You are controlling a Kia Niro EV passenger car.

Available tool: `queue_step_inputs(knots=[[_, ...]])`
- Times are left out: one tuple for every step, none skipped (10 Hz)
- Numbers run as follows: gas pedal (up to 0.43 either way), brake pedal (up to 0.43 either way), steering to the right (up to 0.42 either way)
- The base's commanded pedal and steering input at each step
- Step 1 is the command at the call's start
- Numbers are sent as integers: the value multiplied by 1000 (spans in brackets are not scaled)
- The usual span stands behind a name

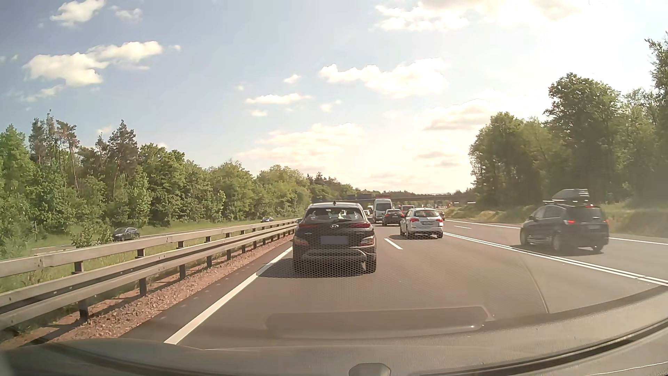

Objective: Follow the waypoints while adhering to traffic rules and regulations

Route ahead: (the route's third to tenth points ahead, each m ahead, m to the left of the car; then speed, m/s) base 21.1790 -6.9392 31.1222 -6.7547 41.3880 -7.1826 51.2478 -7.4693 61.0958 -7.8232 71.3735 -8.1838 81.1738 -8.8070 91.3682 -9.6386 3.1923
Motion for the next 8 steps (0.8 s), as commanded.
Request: queue_step_inputs(knots=[[0,0,-6],[0,0,-6],[0,0,-6],[0,0,-6],[0,0,-6],[0,0,-6],[0,0,-6],[0,0,-6]])
